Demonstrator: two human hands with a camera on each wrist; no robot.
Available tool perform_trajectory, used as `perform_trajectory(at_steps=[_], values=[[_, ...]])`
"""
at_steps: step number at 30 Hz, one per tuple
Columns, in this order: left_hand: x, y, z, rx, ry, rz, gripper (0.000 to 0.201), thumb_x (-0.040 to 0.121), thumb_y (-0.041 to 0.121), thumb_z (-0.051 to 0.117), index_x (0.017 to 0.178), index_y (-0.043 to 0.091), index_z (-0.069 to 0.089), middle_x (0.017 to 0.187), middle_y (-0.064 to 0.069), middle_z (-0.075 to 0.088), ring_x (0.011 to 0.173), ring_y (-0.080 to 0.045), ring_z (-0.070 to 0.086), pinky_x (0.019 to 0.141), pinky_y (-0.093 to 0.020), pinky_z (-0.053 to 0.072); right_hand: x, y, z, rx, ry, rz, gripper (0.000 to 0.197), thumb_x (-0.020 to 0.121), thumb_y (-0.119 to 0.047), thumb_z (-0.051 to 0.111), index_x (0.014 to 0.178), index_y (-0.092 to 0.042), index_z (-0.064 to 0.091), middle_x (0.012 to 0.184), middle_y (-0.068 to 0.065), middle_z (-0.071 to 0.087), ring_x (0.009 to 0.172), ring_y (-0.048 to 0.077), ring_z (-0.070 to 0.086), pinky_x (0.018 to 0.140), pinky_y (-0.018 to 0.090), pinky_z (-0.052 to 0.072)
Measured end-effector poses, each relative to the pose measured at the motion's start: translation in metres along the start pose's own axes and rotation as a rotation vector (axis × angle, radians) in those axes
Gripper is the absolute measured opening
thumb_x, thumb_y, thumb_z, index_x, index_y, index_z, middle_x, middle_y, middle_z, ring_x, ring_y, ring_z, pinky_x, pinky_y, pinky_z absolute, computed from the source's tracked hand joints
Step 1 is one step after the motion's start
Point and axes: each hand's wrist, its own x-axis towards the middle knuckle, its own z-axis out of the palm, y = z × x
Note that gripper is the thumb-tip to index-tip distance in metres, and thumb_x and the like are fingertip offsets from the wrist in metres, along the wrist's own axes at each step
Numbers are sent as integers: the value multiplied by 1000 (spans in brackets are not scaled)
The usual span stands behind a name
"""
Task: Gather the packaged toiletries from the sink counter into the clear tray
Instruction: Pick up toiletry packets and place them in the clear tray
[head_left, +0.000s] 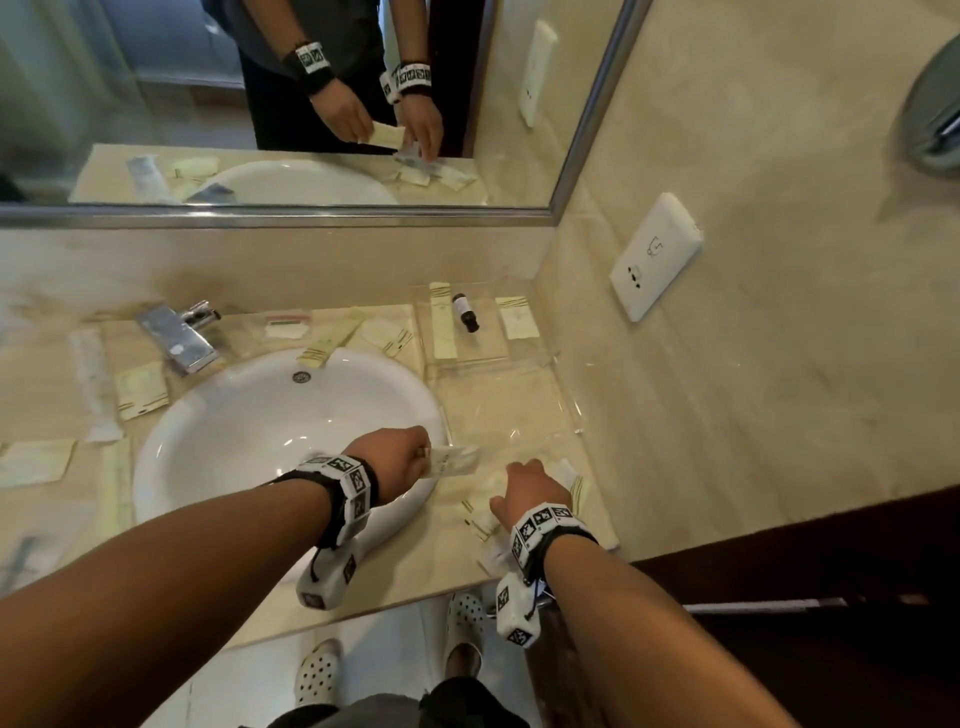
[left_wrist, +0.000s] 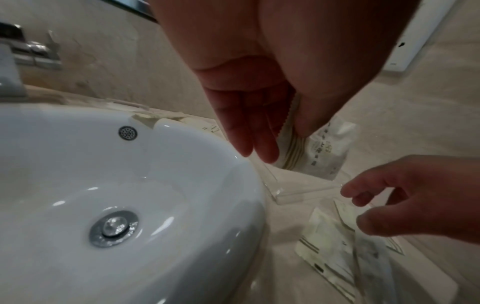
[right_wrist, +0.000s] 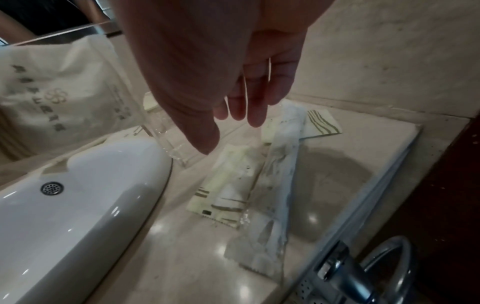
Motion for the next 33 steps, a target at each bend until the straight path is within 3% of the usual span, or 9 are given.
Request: perform_trajectory(at_steps=[3,10,16,22,25,26,28,30,33], values=[[10,7,7,-22,0,-20,22,96,33,48,113,22,56,104,-2,68,93,-24,62,80,-35,50,9,4,4,-24,-40,-4,47,91,-44,58,128,-15,53,129,8,46,98,28,65,70,35,48],[31,11,14,-89,28,-95,21,96,32,49,112,22,57,101,-1,68,90,-23,61,77,-34,49,32,5,14,-65,-97,-39,54,87,-46,63,128,-15,46,128,6,45,102,27,64,71,37,47],[42,12,22,-135,55,-132,16,93,30,51,107,24,56,90,7,62,83,-19,58,69,-29,40,46,13,25,-59,-139,-77,56,86,-43,65,128,-16,42,127,7,42,100,29,64,69,36,45],[53,14,20,-161,80,-155,16,94,29,50,108,24,57,88,9,61,81,-17,56,69,-28,39,53,9,21,3,-123,-119,39,92,-28,58,127,-14,46,125,8,53,108,28,63,80,37,51],[58,14,19,-177,88,-173,17,93,29,51,108,24,57,92,6,64,84,-19,58,71,-29,42,52,11,9,28,-85,-237,36,97,-35,50,127,-15,52,122,7,58,110,28,62,87,37,50],[60,14,18,-185,91,-180,16,93,29,52,108,24,57,93,4,64,85,-20,59,71,-29,43,52,13,3,45,-81,-278,35,97,-40,48,122,-17,55,118,6,60,108,27,62,87,37,48],[64,15,15,-210,105,-198,16,93,28,51,107,23,57,93,3,65,83,-20,60,71,-30,45,52,19,-10,123,-59,-332,26,96,-41,43,97,-19,58,98,4,61,91,24,60,81,36,48],[70,15,12,-245,128,-220,16,93,29,50,105,23,58,91,1,66,79,-20,63,71,-32,49,57,27,-23,269,-19,-305,28,96,-39,41,75,-20,48,76,1,55,71,21,52,70,36,47],[78,16,6,-281,165,-254,16,92,27,50,105,24,58,90,-1,67,77,-22,64,69,-31,50,73,39,-44,538,106,-165,34,99,-34,44,69,-17,42,68,1,50,64,19,47,61,33,39]])
